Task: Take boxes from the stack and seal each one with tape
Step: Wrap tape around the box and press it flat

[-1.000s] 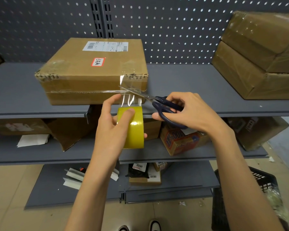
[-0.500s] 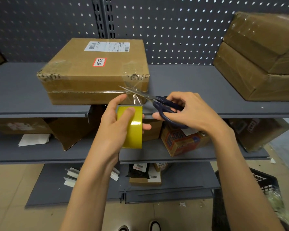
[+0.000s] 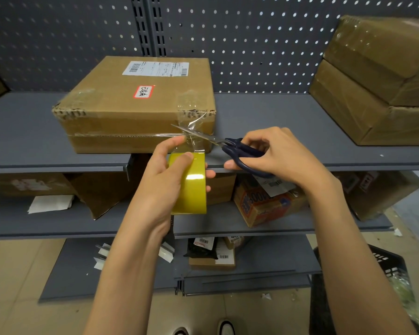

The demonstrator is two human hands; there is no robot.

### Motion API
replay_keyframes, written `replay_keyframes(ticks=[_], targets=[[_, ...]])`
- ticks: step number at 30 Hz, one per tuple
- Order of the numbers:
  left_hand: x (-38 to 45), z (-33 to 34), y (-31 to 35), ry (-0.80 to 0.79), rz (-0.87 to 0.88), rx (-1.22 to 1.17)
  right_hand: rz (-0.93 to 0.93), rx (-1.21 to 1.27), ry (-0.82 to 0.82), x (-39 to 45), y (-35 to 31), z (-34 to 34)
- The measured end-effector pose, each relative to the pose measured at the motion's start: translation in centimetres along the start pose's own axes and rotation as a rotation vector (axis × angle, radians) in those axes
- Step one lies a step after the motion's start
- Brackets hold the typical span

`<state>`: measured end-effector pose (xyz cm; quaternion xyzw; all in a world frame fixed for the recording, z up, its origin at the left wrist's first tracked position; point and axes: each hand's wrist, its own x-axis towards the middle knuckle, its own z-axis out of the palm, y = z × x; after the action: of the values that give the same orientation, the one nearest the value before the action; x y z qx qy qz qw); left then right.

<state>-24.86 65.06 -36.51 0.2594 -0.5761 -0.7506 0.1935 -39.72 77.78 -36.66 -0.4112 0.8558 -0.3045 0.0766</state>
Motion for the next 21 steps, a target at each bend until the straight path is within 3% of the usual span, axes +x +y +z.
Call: replay_keyframes(ticks=[11, 21], targets=[[0.0, 0.3, -0.3, 0.021, -0.022, -0.071, -0.036, -0.075, -0.006, 0.3, 0.5, 0.3], [-1.5, -0.9, -0.1, 0.029, 0.046, -0.029, -0.107, 0.039, 0.04, -0.3, -0.2, 1.1]])
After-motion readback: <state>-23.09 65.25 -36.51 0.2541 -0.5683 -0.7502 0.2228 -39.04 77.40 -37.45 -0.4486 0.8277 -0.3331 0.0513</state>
